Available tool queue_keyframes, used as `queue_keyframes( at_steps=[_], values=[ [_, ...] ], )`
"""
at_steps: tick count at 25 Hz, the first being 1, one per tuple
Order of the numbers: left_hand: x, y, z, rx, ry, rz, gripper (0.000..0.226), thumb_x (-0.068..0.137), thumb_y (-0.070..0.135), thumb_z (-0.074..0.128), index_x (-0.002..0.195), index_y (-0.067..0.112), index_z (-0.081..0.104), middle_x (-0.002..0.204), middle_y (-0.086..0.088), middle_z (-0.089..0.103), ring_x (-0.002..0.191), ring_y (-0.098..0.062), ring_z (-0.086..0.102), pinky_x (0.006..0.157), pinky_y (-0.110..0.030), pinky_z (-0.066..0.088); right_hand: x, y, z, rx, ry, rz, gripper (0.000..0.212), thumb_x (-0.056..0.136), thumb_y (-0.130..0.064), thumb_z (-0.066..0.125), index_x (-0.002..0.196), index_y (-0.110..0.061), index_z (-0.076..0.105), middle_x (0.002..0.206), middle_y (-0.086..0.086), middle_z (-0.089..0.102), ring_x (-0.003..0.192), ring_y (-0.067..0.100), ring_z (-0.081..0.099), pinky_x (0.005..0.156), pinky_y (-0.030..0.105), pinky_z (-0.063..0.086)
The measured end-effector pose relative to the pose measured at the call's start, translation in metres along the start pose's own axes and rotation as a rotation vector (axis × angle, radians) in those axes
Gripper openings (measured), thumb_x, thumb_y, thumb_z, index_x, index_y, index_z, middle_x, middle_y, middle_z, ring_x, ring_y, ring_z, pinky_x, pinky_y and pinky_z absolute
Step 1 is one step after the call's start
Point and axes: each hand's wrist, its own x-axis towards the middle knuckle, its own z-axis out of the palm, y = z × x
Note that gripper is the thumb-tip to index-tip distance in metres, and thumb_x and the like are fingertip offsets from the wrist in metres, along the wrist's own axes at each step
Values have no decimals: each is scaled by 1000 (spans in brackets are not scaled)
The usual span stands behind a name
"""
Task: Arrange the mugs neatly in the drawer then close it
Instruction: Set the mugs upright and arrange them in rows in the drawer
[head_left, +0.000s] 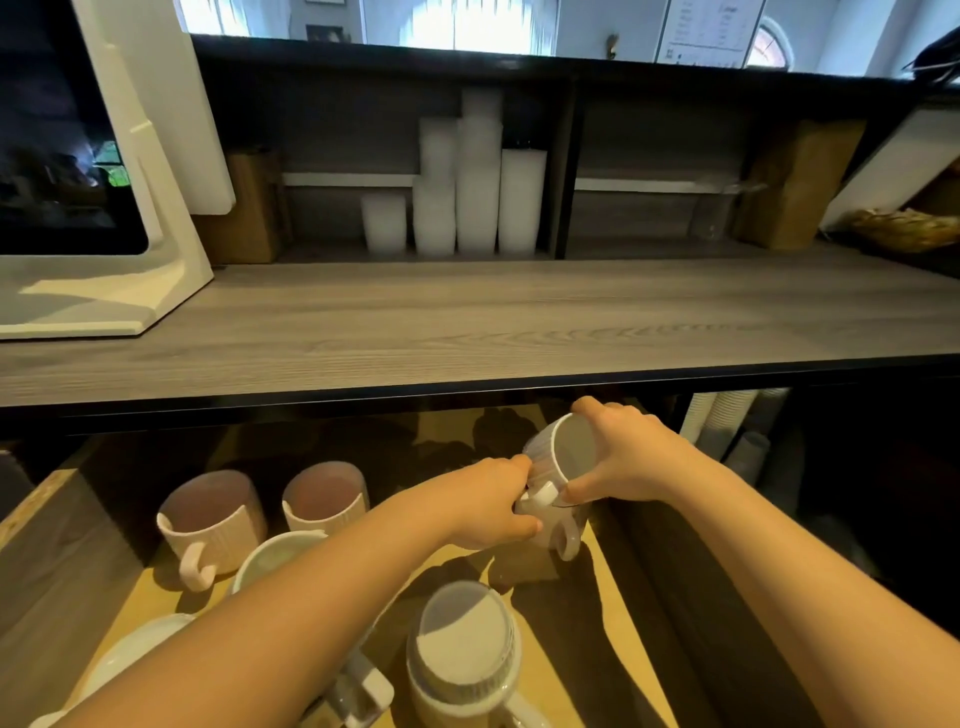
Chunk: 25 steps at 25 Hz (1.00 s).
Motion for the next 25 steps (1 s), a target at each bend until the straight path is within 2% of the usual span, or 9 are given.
queue_keyframes(
  at_steps=[6, 9, 13, 15, 19, 23, 25],
  values=[
    [-21, 2, -21, 51, 71, 38, 47, 90, 34, 57, 133, 23, 41, 127, -1, 57, 111, -17, 58, 91, -31, 52, -9, -5, -18, 75, 16, -73, 84, 68, -45, 77, 136, -21, 33, 123, 2, 53, 102, 16, 52, 81, 28, 51],
    [-37, -2, -38, 47, 112, 54, 40, 90, 36, 56, 127, 23, 48, 125, 3, 59, 111, -13, 58, 93, -32, 52, -13, -14, -23, 141, 27, -97, 86, 67, -46, 77, 135, -21, 32, 120, 2, 54, 100, 16, 54, 81, 31, 54],
    [-57, -22, -58, 27, 99, 36, 31, 94, 34, 50, 123, 25, 56, 124, 6, 61, 110, -7, 58, 93, -24, 49, -15, -37, -14, 173, 12, -165, 87, 66, -47, 77, 136, -22, 30, 120, 1, 53, 101, 15, 54, 81, 30, 55],
    [-65, -39, -64, 56, 78, -19, 34, 95, 33, 47, 128, 26, 53, 129, 6, 59, 114, -7, 56, 93, -21, 45, -12, -51, -6, 177, -3, -192, 86, 66, -46, 78, 135, -24, 31, 123, 0, 52, 102, 14, 53, 83, 28, 54],
    [-75, -80, -72, 112, 33, -200, 42, 96, 34, 45, 136, 23, 46, 137, 1, 54, 122, -15, 52, 101, -28, 45, 0, -68, 12, 112, -93, -196, 81, 69, -43, 78, 134, -24, 34, 124, 0, 52, 101, 14, 51, 83, 26, 52],
    [-77, -118, -69, -8, -149, -392, 53, 93, 36, 51, 143, 25, 36, 145, 0, 44, 131, -20, 44, 107, -31, 39, 17, -75, 28, 34, -162, -173, 79, 69, -41, 78, 134, -22, 37, 127, 3, 53, 110, 20, 54, 85, 28, 51],
    [-74, -129, -61, -36, -129, -464, 59, 90, 38, 57, 142, 22, 35, 144, -2, 45, 129, -22, 46, 107, -36, 41, 28, -80, 37, 1, -191, -167, 78, 70, -38, 79, 134, -22, 37, 129, 4, 53, 112, 21, 55, 86, 29, 51]
  ],
)
